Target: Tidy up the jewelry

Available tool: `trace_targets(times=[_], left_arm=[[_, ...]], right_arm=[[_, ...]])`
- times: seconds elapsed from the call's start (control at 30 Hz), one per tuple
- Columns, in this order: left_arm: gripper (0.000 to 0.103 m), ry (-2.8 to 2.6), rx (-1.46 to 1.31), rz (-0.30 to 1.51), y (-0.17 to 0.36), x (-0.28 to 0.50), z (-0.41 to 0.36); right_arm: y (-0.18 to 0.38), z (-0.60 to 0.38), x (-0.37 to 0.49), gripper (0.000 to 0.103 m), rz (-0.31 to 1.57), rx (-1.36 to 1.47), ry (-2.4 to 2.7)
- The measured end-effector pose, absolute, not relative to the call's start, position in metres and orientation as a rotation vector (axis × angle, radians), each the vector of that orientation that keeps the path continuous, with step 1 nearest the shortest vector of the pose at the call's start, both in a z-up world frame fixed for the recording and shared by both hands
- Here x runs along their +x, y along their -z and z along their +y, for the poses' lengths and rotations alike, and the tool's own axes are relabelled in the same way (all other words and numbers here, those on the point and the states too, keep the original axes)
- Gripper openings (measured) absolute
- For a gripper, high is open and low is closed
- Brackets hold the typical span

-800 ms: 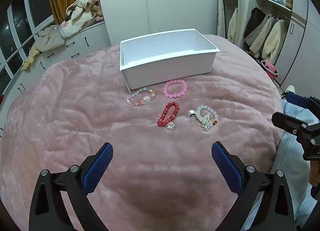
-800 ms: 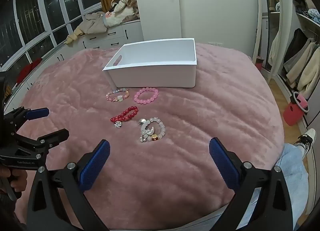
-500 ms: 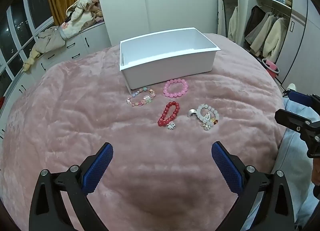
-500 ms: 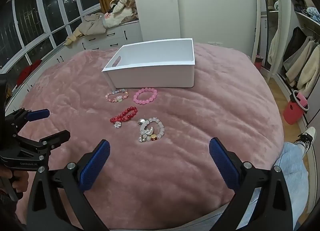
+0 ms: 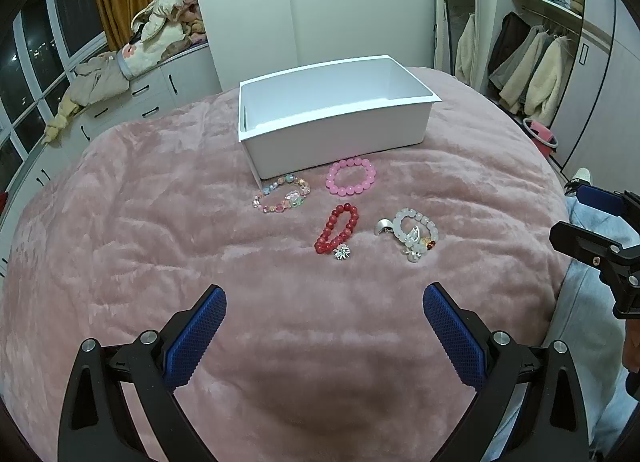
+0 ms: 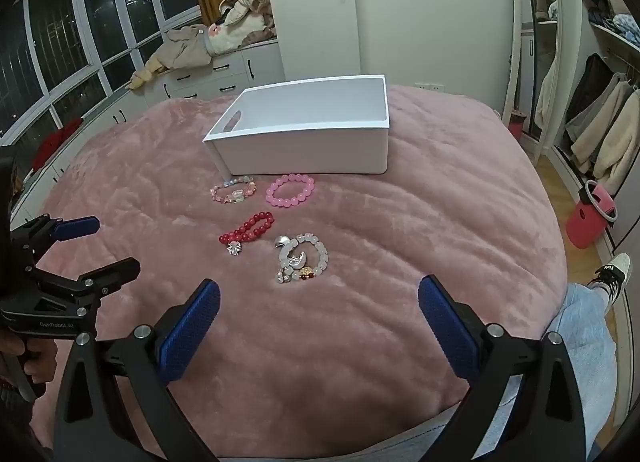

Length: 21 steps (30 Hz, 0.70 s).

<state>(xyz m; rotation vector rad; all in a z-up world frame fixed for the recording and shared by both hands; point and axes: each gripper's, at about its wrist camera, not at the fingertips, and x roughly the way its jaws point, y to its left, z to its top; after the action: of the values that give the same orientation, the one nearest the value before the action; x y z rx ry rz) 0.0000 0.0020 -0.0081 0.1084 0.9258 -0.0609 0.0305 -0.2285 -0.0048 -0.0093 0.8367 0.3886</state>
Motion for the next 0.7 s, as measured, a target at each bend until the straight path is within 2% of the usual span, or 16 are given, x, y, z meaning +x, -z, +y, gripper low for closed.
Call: trace_targets(times=[0.7], left_arm=[[0.100, 0.063, 0.112, 0.930, -0.0001, 0.0071, 0.0001]], right_arm=[[0.0063, -0.2313, 0.0296, 0.098, 0.844, -0.010, -0.388]])
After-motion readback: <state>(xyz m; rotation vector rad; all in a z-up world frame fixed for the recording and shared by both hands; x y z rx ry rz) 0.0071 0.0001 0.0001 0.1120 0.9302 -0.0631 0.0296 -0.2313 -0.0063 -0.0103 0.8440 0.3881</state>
